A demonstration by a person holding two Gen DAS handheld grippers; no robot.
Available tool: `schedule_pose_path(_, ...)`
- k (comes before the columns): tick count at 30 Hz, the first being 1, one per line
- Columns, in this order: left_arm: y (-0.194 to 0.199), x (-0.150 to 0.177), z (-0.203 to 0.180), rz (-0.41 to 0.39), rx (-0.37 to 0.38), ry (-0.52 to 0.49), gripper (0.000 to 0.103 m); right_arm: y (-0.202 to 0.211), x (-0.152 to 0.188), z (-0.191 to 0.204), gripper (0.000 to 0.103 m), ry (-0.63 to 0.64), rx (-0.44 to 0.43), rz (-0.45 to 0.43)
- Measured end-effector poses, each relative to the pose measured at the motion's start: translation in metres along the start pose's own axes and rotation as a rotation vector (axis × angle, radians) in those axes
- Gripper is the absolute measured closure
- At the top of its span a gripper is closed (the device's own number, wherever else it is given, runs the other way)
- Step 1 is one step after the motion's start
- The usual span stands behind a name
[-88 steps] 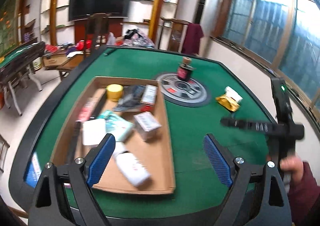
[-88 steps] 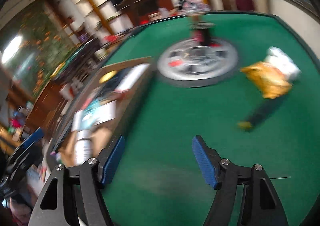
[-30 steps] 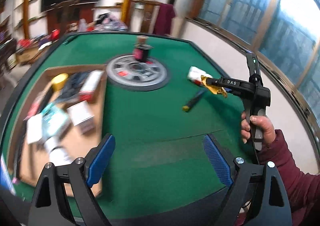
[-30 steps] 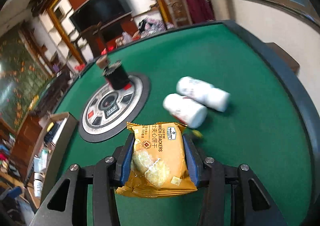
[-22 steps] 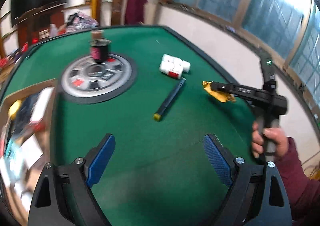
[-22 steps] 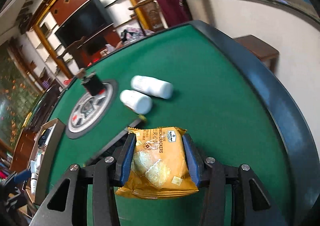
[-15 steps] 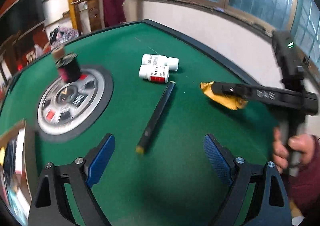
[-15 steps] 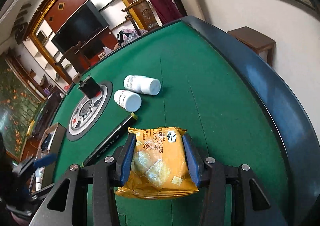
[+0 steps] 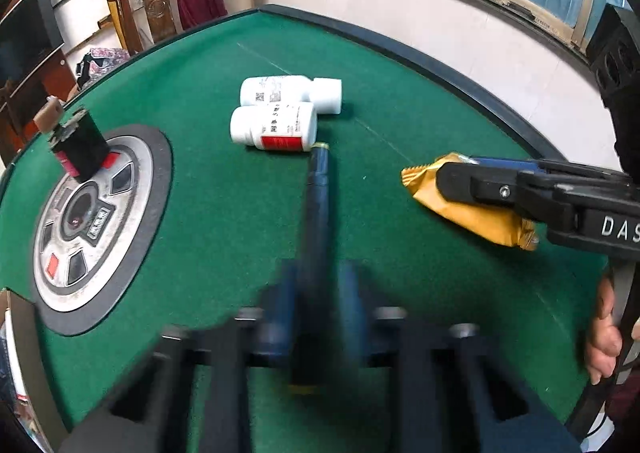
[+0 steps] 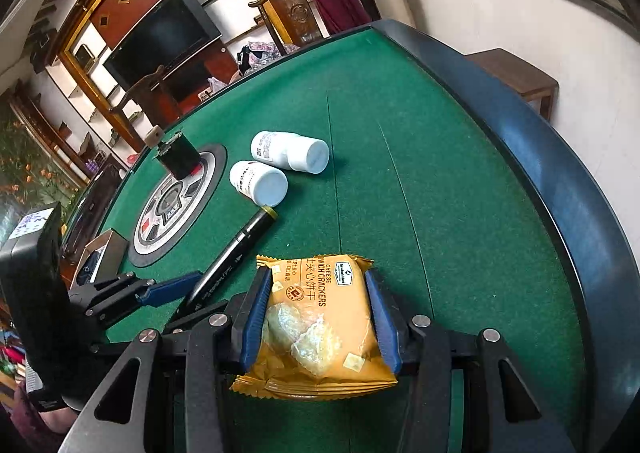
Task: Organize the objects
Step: 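Grasp yellow cracker packet with right tool while left tool reaches for black marker, then grasp black marker with left tool while right tool lifts cracker packet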
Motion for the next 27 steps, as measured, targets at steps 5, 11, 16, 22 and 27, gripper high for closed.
schedule_pose_path(5, 0.012, 0.021, 0.01, 0.023, -0.009, 0.017, 0.089, -0.001, 0.001, 0.001, 0.051, 0.006, 0.002, 0.007)
schedule_pose_path(11, 0.029, 0.046, 0.024, 0.015, 0.003, 0.095, 0.089, -0.004, 0.003, 0.004, 0.051, 0.015, 0.004, 0.027)
schedule_pose_path(16, 0.021, 0.038, 0.014, -0.034, -0.035, 0.083, 0.076, -0.007, 0.005, 0.007, 0.051, 0.029, 0.014, 0.036)
schedule_pose_path(22, 0.025, 0.034, 0.009, -0.054, -0.016, 0.079, 0.089, -0.007, 0.006, 0.01, 0.052, 0.067, 0.049, 0.037)
schedule_pose_path(27, 0.058, 0.044, 0.022, -0.103, 0.022, 0.135, 0.089, -0.006, 0.006, 0.018, 0.053, 0.123, 0.093, 0.028)
Point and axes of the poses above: each gripper's, at about its wrist camera, not at the fingertips, and y roughly against the way its jaws point, z to its left, x to its underside, the point moved 8 cm from there along -y, roughly the way its jaws point, and after that the axes turned 15 degrees about y, right-handed, at the moved point
